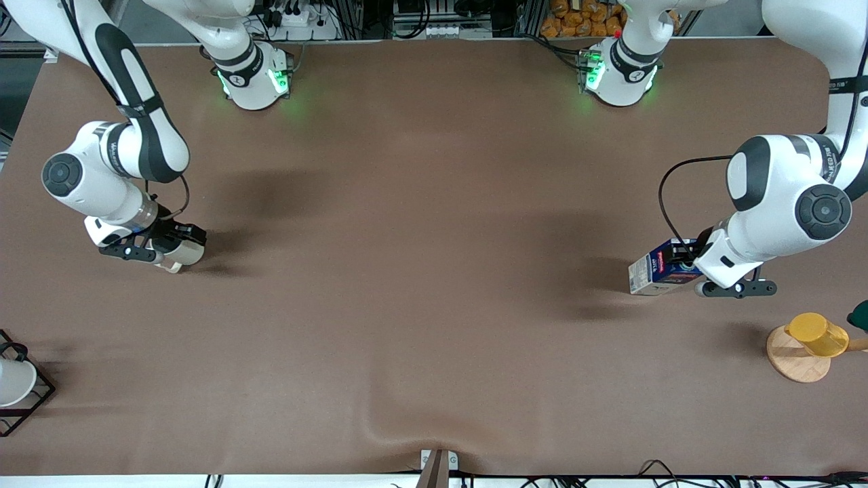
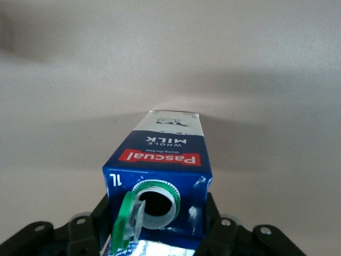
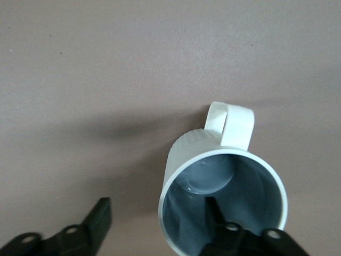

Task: Place milk next to cup
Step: 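Grasp the white mug with the right gripper and slide it inward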

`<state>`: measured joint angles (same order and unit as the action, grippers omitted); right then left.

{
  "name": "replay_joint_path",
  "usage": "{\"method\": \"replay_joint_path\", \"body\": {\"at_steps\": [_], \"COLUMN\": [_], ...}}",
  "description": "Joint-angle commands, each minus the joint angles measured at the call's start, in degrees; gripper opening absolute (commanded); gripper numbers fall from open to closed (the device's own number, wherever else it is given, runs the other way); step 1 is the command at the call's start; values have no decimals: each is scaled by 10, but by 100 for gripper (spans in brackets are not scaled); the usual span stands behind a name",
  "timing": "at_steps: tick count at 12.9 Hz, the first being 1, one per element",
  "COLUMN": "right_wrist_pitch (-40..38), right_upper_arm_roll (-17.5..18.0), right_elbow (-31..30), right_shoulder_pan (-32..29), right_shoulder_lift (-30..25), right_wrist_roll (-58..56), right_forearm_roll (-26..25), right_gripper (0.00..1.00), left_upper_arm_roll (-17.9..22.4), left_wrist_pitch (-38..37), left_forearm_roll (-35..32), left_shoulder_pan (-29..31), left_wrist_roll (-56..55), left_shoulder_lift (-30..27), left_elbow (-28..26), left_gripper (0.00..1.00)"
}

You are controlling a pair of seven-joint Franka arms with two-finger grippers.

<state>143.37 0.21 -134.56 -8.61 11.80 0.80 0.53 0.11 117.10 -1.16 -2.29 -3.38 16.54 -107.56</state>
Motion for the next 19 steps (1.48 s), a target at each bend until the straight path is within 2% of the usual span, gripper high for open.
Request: {"method": "replay_joint_path", "body": {"at_steps": [1, 2, 5, 7, 9, 11, 13, 16, 19], "right_wrist_pitch": [16, 14, 7, -32, -129, -218, -236, -230, -233], "right_upper_arm_roll": [8, 8, 8, 14, 15, 18, 17, 17, 18], "right_elbow": [10, 13, 22, 39, 88, 157, 187, 199, 232], "right_shoulder_pan": [-12, -12, -18, -11, 29, 53, 101, 210, 288], "right_shoulder_lift": [31, 32, 21, 1, -21, -20, -18, -9, 24], "right_wrist_roll": [3, 2, -28, -25, -16, -14, 25, 190, 274], "right_forearm_roll": [-3, -4, -3, -3, -2, 5, 5, 4, 5], "right_gripper": [17, 0, 0, 0, 0, 0, 0, 0, 0], "left_upper_arm_roll": [-1, -2, -54, -90, -128, -174, -213, -233, -240], "left_wrist_pitch": [2, 0, -22, -37, -37, -38, -48, -87, -133], "left_forearm_roll": [-8, -9, -7, -8, -7, -7, -7, -7, -7], "left_shoulder_pan": [-3, -3, -4, -5, -7, -8, -8, -9, -9], "left_wrist_roll": [0, 1, -9, -36, -77, -159, -223, -248, -254], "left_shoulder_lift": [-9, -12, -23, -20, -20, -20, -18, -17, -18], "left_elbow": [0, 2, 12, 24, 26, 33, 48, 78, 112], "left_gripper": [67, 67, 68, 68, 68, 68, 68, 68, 68]}}
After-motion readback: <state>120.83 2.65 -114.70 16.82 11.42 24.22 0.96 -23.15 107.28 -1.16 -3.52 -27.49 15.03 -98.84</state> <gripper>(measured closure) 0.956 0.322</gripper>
